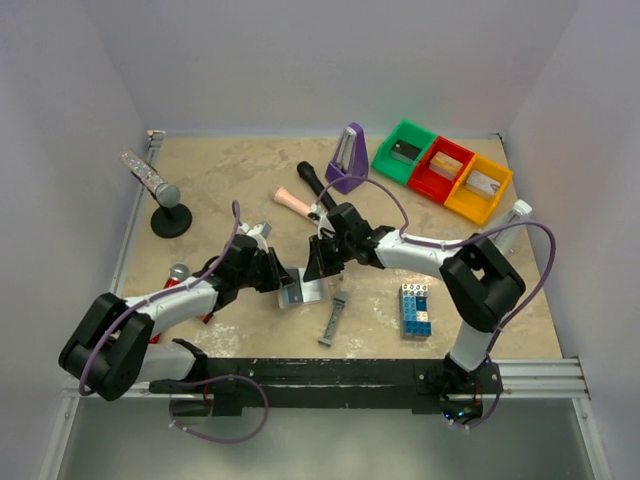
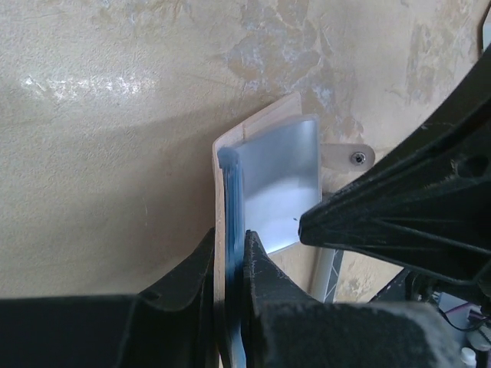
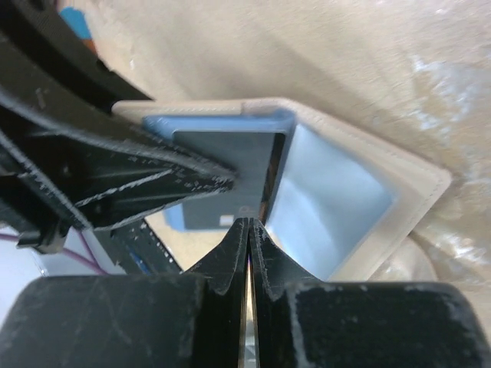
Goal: Take the credit cards out of the card holder
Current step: Place the card holder at the center of the board.
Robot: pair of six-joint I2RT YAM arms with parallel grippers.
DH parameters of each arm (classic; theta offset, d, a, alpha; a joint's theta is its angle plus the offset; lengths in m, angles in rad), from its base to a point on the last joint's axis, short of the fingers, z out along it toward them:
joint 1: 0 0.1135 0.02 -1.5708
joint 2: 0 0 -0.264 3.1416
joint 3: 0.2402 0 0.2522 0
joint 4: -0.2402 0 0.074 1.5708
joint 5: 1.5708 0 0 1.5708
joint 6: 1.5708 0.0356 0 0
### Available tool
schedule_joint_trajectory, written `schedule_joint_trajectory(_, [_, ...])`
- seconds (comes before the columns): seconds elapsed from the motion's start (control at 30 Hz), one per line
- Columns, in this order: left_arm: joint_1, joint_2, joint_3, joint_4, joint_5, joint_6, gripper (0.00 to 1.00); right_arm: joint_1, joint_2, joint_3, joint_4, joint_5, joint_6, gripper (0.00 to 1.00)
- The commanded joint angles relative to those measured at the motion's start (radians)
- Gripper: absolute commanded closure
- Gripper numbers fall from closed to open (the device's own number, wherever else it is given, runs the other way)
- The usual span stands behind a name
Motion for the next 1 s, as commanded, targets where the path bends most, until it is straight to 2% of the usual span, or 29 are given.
schedule_joint_trajectory(0.0, [0.014,0.037,0.013,0.071,0.043,-0.019,0.96,-0.024,0.02,0.01,0.072,-0.041,0.019,0.96])
schedule_joint_trajectory(0.27, [0.027,0.031,0.036,-0.001,0.01,-0.006,0.75,-0.043,0.057,-0.021,0.083,-0.024,0.029,0.96])
schedule_joint_trajectory(0.5, [0.03,-0.005,0.086,-0.118,-0.045,0.031,0.55,-0.049,0.06,-0.064,0.095,-0.009,0.033,0.95])
schedule_joint_trajectory(0.6, [0.03,-0.028,0.114,-0.227,-0.083,0.053,0.49,-0.047,0.057,-0.076,0.101,-0.004,0.036,0.95])
schedule_joint_trajectory(0.87, [0.031,-0.171,0.163,-0.452,-0.207,0.093,0.47,-0.047,0.042,-0.085,0.08,0.017,0.023,0.91])
schedule_joint_trajectory(0.97, [0.028,-0.276,0.114,-0.437,-0.201,0.076,0.49,-0.046,0.026,-0.096,0.077,0.022,0.022,0.88])
